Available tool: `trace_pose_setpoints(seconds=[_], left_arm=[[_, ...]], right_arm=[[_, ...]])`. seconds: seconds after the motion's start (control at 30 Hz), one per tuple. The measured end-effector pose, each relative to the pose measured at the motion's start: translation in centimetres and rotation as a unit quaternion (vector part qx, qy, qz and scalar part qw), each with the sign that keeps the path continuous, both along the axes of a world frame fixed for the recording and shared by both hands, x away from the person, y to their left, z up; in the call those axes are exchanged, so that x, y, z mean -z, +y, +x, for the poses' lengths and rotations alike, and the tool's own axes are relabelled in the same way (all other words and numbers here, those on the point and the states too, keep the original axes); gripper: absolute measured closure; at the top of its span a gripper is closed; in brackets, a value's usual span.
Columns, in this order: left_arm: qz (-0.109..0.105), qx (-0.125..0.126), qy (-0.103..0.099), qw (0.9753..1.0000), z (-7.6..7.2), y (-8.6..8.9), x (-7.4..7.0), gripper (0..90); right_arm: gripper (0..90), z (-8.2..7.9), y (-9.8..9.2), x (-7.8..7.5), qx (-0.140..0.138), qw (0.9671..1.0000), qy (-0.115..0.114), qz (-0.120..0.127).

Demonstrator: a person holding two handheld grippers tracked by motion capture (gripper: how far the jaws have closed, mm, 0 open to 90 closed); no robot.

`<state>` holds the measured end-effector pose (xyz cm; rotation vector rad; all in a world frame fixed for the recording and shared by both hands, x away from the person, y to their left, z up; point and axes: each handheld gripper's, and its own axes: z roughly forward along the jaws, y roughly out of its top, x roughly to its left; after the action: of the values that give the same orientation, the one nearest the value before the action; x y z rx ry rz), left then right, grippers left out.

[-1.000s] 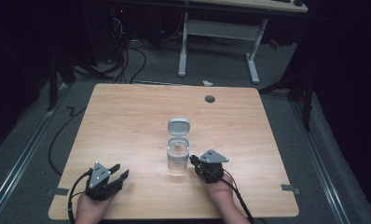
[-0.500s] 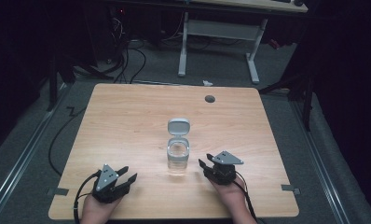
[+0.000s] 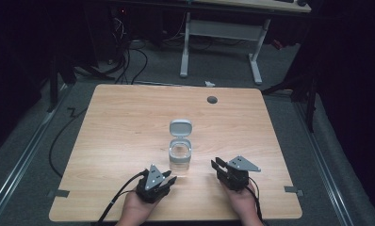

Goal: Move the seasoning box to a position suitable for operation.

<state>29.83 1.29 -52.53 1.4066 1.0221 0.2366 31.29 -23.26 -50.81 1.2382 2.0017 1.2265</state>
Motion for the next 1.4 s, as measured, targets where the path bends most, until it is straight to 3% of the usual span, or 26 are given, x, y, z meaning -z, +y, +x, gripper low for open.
trace_pose_setpoints(seconds=[0.13, 0.3, 0.5, 0.7, 0.73, 0.8, 0.97, 1.1, 1.3, 1.4], left_arm=[[-0.004, 0.006, 0.006, 1.0, 0.8, -1.3, -0.2, 82.0], [-0.001, 0.012, 0.007, 0.9999, 1.3, -2.0, 0.2, 88.3], [-0.016, 0.024, -0.003, 0.9996, 1.4, -2.8, 0.6, 89.1], [-0.029, 0.02, -0.022, 0.9991, 1.1, -2.7, 0.8, 85.9], [-0.042, 0.014, -0.012, 0.999, 1.3, -2.4, 0.7, 86.1], [-0.049, 0.007, -0.002, 0.9988, 1.6, -2.2, 0.6, 87.2], [-0.044, -0.001, 0.004, 0.999, 1.8, -2.3, 0.7, 88.8], [-0.047, -0.005, 0.034, 0.9983, 2.5, -2.2, 0.7, 90.0], [-0.043, -0.009, 0.026, 0.9987, 2.4, -2.3, 0.7, 90.0], [-0.046, -0.011, 0.033, 0.9983, 2.6, -2.2, 0.7, 90.0]], right_arm=[[79.8, 0.3, 0.4, -0.4, 0.005, 1.0, -0.004, 0.006], [86.2, 2.0, 1.2, -0.8, -0.012, 0.9999, 0.001, 0.003], [90.0, 5.1, 2.6, -1.3, -0.022, 0.9995, 0.021, -0.006], [89.8, 7.5, 4.0, -2.4, -0.019, 0.9997, 0.007, -0.015], [89.7, 7.8, 4.1, -2.6, -0.017, 0.9997, 0.001, -0.015], [89.6, 8.4, 4.4, -3.0, -0.013, 0.9998, 0.0, -0.018], [89.7, 9.5, 5.0, -3.9, -0.012, 0.9998, -0.008, -0.013], [89.8, 10.2, 5.6, -4.7, -0.016, 0.9997, -0.011, -0.013], [89.8, 11.0, 6.5, -5.4, -0.016, 0.9997, -0.017, -0.003], [89.8, 11.2, 6.7, -5.5, -0.018, 0.9996, -0.022, 0.006]])
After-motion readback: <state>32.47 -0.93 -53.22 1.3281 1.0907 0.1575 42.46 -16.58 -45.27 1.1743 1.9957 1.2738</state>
